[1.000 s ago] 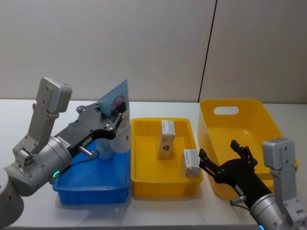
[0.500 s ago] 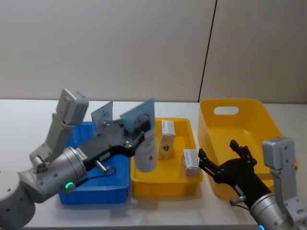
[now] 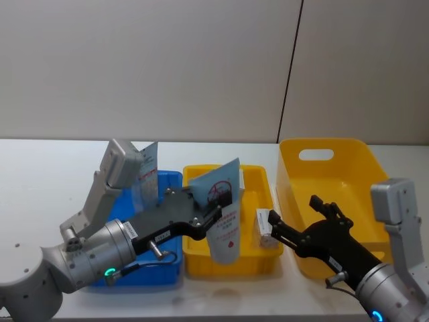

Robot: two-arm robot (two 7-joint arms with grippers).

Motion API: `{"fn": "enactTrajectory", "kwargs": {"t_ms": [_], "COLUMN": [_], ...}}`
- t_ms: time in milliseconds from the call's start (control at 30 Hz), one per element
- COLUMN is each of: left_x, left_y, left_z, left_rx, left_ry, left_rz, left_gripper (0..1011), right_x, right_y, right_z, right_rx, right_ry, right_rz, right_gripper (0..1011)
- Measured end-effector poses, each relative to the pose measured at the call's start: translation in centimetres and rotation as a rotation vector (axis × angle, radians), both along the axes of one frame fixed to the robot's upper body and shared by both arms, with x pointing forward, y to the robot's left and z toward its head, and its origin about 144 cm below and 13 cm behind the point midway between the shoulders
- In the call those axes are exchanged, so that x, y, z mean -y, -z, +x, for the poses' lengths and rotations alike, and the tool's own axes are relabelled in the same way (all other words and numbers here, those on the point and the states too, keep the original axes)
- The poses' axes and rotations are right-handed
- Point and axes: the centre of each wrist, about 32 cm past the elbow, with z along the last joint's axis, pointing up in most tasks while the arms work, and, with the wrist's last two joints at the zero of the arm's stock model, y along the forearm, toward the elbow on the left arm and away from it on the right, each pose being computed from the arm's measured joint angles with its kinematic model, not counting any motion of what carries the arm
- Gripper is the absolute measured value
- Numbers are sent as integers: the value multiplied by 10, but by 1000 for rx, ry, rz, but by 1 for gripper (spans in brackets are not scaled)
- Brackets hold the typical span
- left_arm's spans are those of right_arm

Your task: Bimanual collaborative sorting of washing and personal care products

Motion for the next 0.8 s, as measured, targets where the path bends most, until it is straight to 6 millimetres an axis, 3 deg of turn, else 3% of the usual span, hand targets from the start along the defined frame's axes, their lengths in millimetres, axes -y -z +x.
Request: {"fn": "enactTrajectory", "kwargs": {"t_ms": [467, 800], "left_x": [4, 4], "left_y": [4, 5], "left_z": [1, 2], "left_rx": [-16, -21], "left_ry": [41, 50], "left_rz": [-1, 0], "left_gripper": [195, 195], "right_x": [28, 40], "right_y": [-23, -25], "right_z": [2, 4], "right_rx": [-130, -173], "right_ry": [-202, -287], "right_rz": [-56, -113], "right_gripper": [1003, 1003]}}
